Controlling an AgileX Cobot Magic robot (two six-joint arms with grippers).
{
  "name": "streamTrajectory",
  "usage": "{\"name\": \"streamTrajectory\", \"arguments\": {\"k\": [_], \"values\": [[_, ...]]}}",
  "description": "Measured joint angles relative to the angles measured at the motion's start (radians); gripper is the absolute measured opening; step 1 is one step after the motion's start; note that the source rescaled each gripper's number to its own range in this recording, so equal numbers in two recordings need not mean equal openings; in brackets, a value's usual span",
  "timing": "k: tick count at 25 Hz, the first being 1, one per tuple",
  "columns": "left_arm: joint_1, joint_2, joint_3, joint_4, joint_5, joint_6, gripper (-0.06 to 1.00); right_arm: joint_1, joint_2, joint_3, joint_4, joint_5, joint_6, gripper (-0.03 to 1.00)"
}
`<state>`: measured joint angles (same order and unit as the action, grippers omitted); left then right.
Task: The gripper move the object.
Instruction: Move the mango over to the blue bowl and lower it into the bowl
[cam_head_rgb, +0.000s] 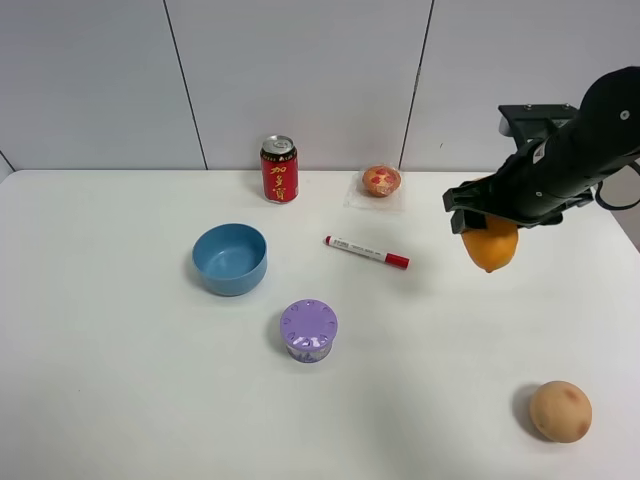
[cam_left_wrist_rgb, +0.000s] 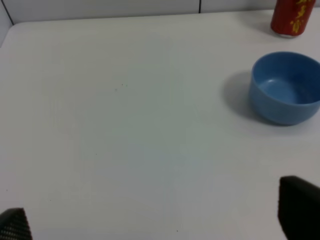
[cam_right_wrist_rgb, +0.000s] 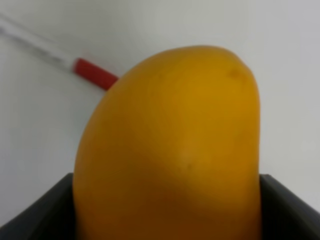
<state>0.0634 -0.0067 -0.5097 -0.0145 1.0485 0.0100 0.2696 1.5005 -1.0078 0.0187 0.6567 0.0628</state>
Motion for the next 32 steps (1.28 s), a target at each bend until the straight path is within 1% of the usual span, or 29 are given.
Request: {"name": "streamTrajectory", "arguments": {"k": [6, 8, 11, 13, 16, 18, 20, 23, 28, 32], "values": [[0.0, 0.0, 0.0, -0.001, 0.0, 0.0, 1.0, 0.105, -0.056, 0.0, 0.046, -0.073, -0.217, 0.0], [0.0, 0.0, 0.0, -0.001, 0.0, 0.0, 1.0, 0.14, -0.058, 0.0, 0.079, -0.112, -0.301, 0.0], [0.0, 0.0, 0.0, -0.001, 0.0, 0.0, 1.0, 0.204, -0.058, 0.001, 0.131, -0.205, -0.427, 0.0], [0.0, 0.0, 0.0, -0.001, 0.0, 0.0, 1.0, 0.253, -0.058, 0.001, 0.147, -0.287, -0.495, 0.0], [0.0, 0.0, 0.0, -0.001, 0.0, 0.0, 1.0, 0.33, -0.058, 0.001, 0.165, -0.389, -0.534, 0.0], [0.0, 0.0, 0.0, -0.001, 0.0, 0.0, 1.0, 0.374, -0.054, -0.009, 0.201, -0.426, -0.541, 0.0], [0.0, 0.0, 0.0, -0.001, 0.0, 0.0, 1.0, 0.406, -0.034, -0.047, 0.226, -0.428, -0.538, 0.0], [0.0, 0.0, 0.0, -0.001, 0.0, 0.0, 1.0, 0.439, 0.031, -0.154, 0.235, -0.414, -0.51, 0.0], [0.0, 0.0, 0.0, -0.001, 0.0, 0.0, 1.0, 0.465, 0.218, -0.386, 0.214, -0.309, -0.444, 0.0], [0.0, 0.0, 0.0, -0.001, 0.0, 0.0, 1.0, 0.483, 0.396, -0.592, 0.179, -0.208, -0.424, 0.0]]}}
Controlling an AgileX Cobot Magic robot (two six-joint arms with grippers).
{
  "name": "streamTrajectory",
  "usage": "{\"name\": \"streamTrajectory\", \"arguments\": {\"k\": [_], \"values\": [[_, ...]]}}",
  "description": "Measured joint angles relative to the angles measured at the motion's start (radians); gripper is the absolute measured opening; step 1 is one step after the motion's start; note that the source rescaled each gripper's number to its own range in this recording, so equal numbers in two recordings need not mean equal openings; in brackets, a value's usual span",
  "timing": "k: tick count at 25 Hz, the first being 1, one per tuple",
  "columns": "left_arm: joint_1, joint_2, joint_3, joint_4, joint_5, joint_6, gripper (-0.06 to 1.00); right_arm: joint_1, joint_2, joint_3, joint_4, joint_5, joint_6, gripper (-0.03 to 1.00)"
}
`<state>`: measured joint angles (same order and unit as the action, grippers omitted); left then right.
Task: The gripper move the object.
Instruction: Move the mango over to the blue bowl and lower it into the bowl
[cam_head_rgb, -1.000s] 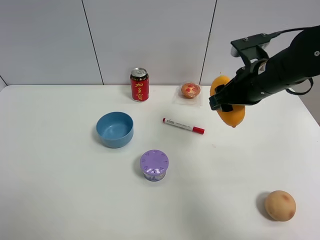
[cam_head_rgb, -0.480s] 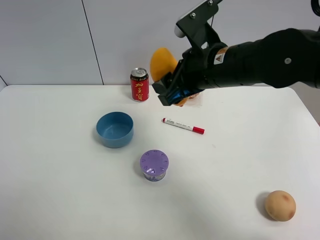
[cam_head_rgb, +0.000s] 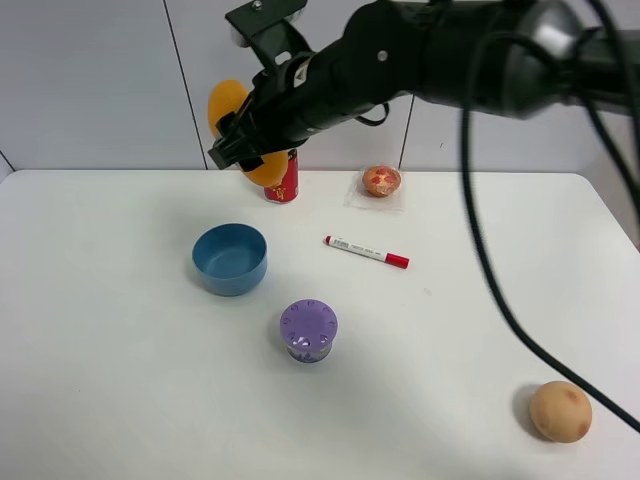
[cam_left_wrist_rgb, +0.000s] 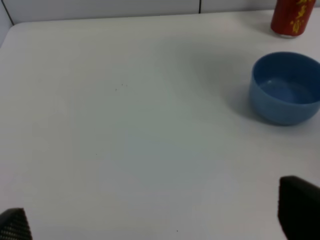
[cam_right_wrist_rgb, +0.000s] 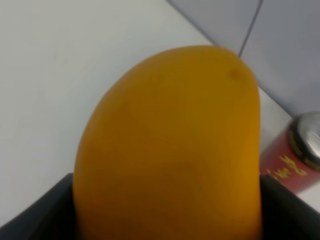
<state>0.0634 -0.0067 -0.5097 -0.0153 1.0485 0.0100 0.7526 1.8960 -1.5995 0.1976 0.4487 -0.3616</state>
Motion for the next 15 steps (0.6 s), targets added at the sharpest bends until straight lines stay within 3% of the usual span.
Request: {"name": "streamTrajectory", "arguments": {"k": [8, 15], "values": [[0.0, 0.0, 0.0, 0.0, 0.0, 0.0, 1.0, 0.057, 0.267, -0.337, -0.081, 0.192, -0.01, 0.0], [0.0, 0.0, 0.0, 0.0, 0.0, 0.0, 1.0, 0.081, 0.38, -0.409, -0.127, 0.23, -0.012, 0.0]]}}
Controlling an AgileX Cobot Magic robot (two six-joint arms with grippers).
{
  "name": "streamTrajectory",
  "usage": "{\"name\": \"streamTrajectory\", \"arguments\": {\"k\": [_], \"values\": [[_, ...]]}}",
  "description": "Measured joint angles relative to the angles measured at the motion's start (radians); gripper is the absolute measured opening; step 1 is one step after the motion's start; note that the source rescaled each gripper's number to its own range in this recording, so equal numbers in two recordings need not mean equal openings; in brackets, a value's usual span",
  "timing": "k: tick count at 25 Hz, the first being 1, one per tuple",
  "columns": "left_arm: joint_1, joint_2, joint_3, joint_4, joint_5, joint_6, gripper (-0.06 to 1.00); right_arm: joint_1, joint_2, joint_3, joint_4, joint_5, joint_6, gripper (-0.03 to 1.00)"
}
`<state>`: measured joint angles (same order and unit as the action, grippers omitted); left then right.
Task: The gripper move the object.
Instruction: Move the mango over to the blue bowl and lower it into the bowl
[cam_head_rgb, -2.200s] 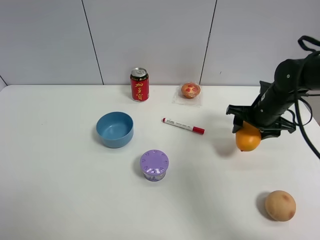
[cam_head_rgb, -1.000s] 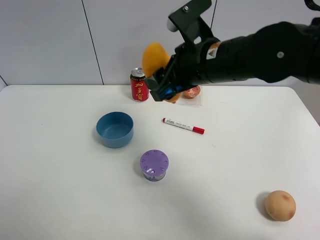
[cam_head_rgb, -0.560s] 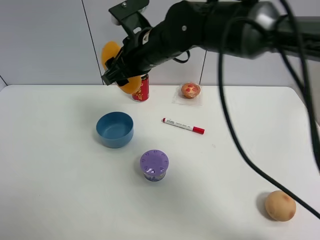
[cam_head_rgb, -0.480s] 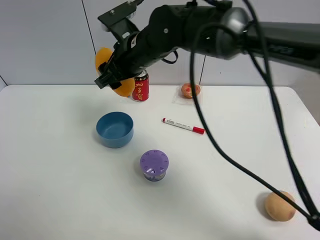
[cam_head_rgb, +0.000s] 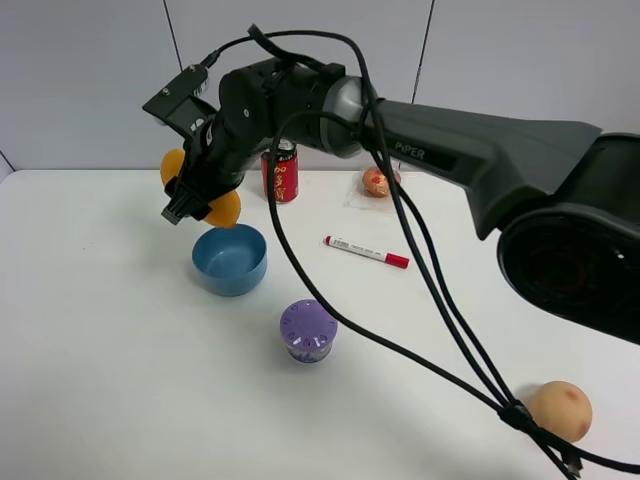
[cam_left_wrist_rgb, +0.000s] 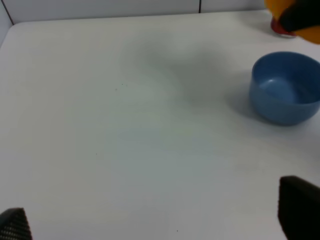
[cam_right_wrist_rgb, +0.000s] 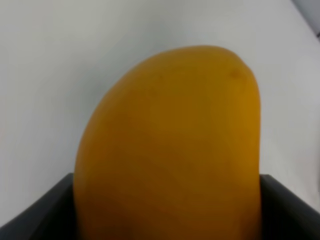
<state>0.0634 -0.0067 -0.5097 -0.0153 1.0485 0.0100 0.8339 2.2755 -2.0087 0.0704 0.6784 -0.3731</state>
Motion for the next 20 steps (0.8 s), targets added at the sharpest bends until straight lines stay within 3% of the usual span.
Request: {"name": "streamTrajectory", "arguments": {"k": [8, 20], "values": [[0.0, 0.0, 0.0, 0.0, 0.0, 0.0, 1.0, 0.0, 0.067, -0.003, -0.037, 0.013, 0.0, 0.0], [0.0, 0.0, 0.0, 0.0, 0.0, 0.0, 1.0, -0.003, 0.1, -0.005, -0.051, 0.112, 0.028, 0.0]]}}
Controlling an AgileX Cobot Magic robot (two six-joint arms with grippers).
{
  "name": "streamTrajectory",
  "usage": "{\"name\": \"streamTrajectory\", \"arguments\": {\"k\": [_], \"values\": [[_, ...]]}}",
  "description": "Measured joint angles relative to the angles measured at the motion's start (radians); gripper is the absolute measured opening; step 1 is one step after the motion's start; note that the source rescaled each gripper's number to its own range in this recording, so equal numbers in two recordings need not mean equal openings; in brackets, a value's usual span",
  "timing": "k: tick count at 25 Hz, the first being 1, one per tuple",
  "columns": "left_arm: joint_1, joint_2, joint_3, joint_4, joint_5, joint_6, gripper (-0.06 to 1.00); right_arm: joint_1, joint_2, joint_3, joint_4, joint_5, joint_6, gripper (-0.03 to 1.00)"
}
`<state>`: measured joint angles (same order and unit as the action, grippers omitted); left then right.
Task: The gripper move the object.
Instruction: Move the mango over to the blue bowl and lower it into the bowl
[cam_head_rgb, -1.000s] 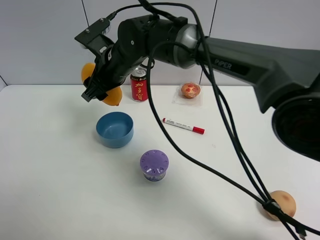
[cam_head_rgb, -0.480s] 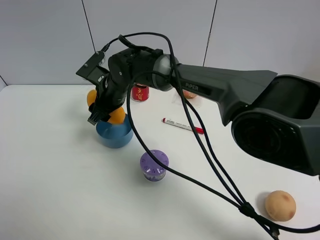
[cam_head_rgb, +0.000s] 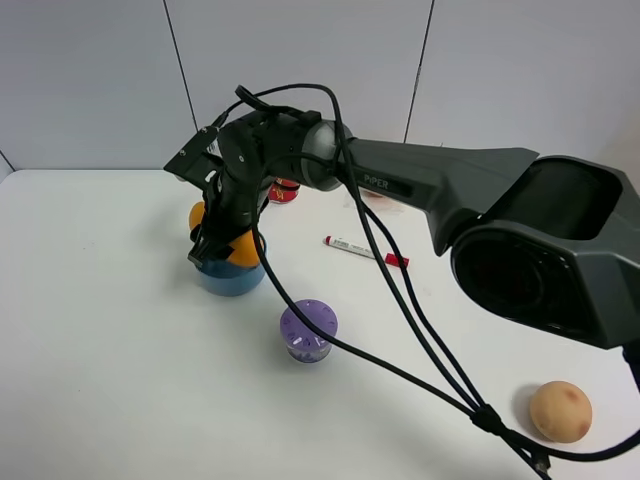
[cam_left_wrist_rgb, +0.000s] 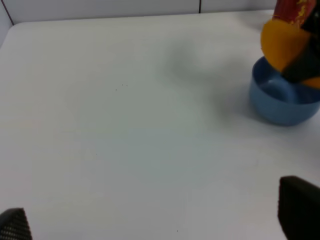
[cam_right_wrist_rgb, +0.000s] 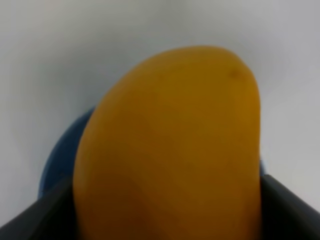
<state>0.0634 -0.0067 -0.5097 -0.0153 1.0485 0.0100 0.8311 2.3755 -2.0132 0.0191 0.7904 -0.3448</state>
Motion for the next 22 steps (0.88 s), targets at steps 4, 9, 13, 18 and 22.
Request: {"name": "streamTrajectory", "arguments": {"k": [4, 9, 13, 18, 22], "values": [[0.0, 0.0, 0.0, 0.001, 0.0, 0.0, 1.0, 0.0, 0.003, 0.0, -0.019, 0.007, 0.017, 0.0], [0.0, 0.0, 0.0, 0.001, 0.0, 0.0, 1.0, -0.001, 0.006, -0.002, -0.019, -0.012, 0.018, 0.0], [0.0, 0.0, 0.0, 0.001, 0.0, 0.0, 1.0, -0.001, 0.015, -0.002, -0.019, -0.018, 0.018, 0.0], [0.0, 0.0, 0.0, 0.001, 0.0, 0.0, 1.0, -0.001, 0.021, -0.002, -0.019, -0.033, 0.021, 0.0], [0.0, 0.0, 0.0, 0.001, 0.0, 0.0, 1.0, -0.001, 0.023, -0.002, -0.008, -0.044, 0.021, 0.0]]}}
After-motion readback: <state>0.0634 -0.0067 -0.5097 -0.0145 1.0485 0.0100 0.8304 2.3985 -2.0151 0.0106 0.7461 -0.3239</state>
